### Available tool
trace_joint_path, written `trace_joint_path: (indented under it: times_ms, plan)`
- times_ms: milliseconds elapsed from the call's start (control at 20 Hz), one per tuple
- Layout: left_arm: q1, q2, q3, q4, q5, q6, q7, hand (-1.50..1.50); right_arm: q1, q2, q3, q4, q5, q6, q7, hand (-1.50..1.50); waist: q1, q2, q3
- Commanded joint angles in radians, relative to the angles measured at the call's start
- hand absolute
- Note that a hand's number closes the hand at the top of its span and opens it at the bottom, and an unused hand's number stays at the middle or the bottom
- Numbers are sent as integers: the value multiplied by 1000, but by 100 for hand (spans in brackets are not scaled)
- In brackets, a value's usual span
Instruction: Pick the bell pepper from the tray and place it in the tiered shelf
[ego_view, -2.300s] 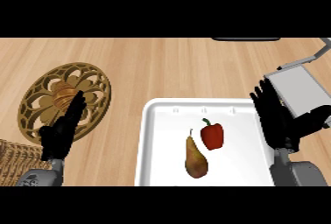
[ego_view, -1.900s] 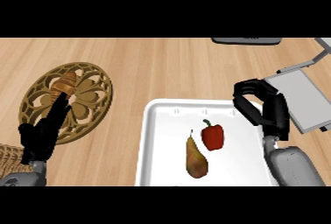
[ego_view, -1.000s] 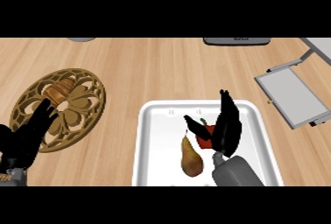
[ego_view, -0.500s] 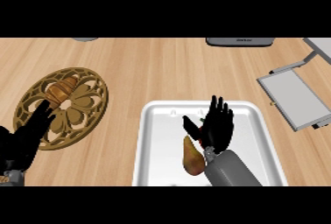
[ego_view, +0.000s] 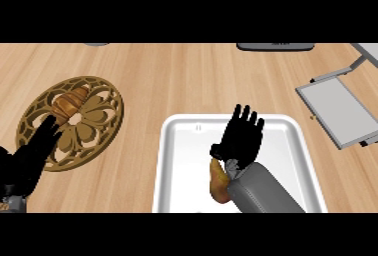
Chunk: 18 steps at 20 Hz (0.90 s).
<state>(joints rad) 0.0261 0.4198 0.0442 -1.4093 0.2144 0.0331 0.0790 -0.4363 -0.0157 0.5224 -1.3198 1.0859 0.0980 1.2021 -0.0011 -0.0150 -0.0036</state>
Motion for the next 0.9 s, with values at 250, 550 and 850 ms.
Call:
trace_joint_path:
  times_ms: [250, 550, 850]
  plan:
    - [23, -3, 4, -16, -14, 0, 1, 0, 28, 2, -33, -84, 14, 252, 211, -150, -7, 8, 2]
    - [-22, -31, 11, 45, -25, 4, -34, 0, 37, 15, -57, -51, 57, 245, 176, -150, -5, 14, 2]
    - [3, -17, 21, -15, -21, -9, 4, 0, 61, 12, -95, -93, 80, 286, 134, -150, 1, 12, 3]
